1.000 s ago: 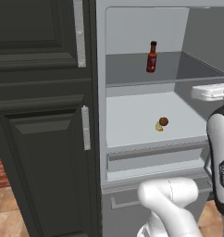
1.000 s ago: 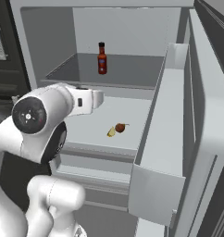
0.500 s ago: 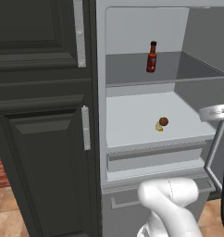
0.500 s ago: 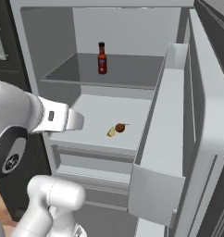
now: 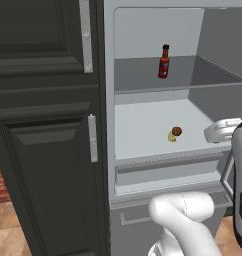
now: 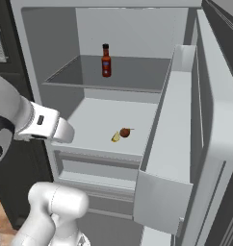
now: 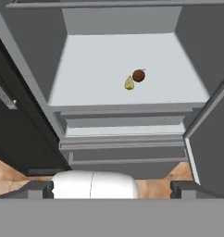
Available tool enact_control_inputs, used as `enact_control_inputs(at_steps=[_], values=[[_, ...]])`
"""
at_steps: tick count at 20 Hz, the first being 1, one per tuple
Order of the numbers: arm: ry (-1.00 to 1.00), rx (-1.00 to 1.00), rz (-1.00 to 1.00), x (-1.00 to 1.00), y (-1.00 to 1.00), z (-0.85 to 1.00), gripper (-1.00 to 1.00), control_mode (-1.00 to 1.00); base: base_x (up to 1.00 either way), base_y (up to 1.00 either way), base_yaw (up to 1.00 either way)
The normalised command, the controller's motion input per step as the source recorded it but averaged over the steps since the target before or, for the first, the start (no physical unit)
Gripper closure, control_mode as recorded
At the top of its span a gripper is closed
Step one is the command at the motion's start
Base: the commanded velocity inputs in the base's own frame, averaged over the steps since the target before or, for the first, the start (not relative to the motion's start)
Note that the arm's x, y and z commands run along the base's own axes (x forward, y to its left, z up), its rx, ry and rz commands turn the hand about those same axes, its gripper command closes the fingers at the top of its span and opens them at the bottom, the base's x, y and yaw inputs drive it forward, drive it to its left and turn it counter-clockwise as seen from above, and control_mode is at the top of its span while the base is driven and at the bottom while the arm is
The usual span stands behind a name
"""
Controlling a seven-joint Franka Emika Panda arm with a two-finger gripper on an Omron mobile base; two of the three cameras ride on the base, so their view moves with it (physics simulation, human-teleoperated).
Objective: Place the mustard and condiment bottle from the counter to the top shelf of the fridge. If the existing items in the fridge are on the top shelf, move them to other shelves.
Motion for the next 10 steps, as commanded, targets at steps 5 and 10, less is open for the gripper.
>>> enact_control_inputs(at_steps=[5, 10], values=[[-0.26, -0.03, 0.0, 0.0, 0.07, -0.24, -1.0, -1.0, 0.0, 0.0, 0.0], [-0.06, 0.0, 0.0, 0.0, 0.01, -0.04, -1.0, -1.0, 0.0, 0.0, 0.0]])
